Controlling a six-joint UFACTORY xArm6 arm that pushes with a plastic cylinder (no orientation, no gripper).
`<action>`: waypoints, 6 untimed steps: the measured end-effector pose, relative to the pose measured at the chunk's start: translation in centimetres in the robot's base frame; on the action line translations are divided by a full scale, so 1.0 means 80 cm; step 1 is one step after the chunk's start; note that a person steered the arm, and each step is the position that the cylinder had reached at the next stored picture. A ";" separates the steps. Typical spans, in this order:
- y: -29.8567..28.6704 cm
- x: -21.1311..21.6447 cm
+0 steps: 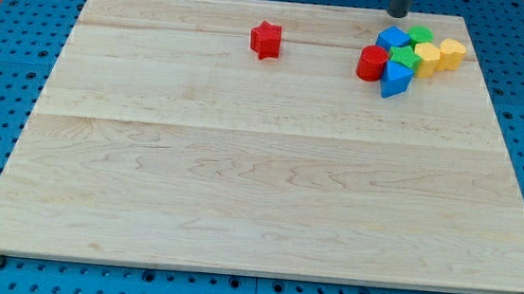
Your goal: Push the green circle into the yellow hexagon
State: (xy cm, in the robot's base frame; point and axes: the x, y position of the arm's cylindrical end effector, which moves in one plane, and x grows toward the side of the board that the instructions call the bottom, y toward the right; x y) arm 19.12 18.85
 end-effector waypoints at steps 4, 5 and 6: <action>0.025 0.039; 0.025 0.072; 0.024 0.115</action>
